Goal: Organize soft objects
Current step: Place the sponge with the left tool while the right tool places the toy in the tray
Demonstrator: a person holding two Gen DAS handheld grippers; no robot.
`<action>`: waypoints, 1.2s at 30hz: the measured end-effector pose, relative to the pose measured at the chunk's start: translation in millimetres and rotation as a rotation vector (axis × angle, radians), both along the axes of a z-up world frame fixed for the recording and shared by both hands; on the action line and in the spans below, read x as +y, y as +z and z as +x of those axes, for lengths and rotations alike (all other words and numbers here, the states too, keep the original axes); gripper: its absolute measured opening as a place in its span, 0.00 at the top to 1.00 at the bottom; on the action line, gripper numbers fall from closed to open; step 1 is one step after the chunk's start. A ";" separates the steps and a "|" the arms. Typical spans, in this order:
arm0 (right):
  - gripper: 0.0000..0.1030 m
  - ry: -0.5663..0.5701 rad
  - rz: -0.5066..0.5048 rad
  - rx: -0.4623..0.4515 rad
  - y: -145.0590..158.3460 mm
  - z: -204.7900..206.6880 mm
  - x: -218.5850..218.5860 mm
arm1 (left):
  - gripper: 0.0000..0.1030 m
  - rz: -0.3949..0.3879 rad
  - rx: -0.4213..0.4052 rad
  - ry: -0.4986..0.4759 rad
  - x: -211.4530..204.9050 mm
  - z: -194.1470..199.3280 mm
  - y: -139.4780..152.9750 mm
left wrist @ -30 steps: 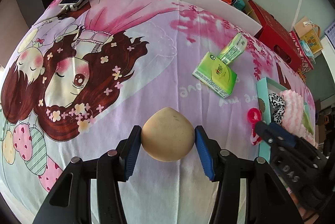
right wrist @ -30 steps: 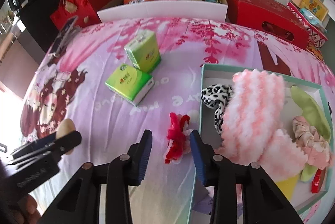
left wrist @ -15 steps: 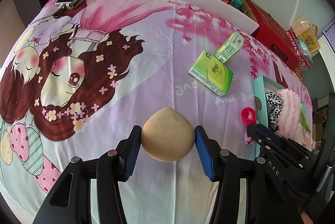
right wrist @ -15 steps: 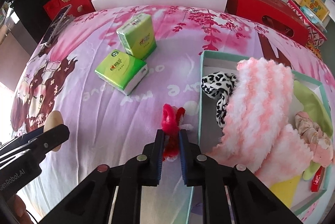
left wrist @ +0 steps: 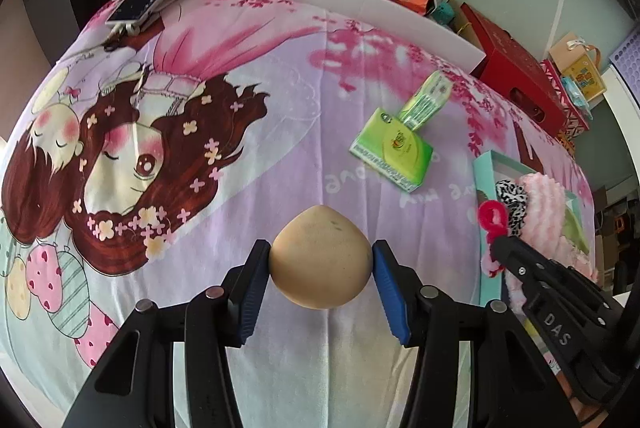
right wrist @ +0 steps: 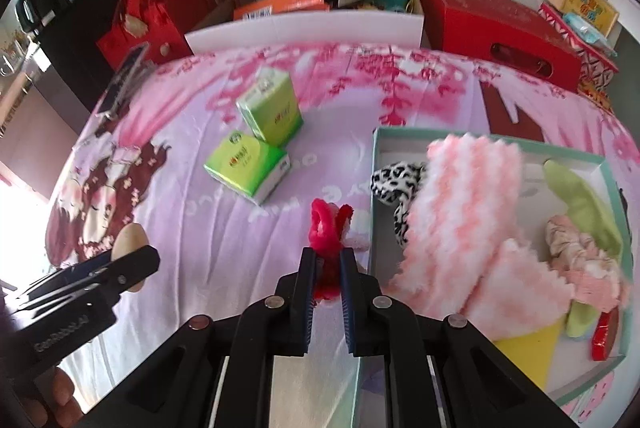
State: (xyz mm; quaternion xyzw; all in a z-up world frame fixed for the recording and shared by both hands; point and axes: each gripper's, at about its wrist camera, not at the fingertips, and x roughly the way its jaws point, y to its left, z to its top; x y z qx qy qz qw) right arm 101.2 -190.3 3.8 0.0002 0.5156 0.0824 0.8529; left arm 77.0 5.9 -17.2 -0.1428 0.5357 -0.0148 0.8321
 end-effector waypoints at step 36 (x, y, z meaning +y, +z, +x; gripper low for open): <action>0.88 -0.346 -0.095 -0.083 46.5 -62.7 -145.6 | 0.48 0.028 -0.162 -0.347 -124.3 -34.0 54.5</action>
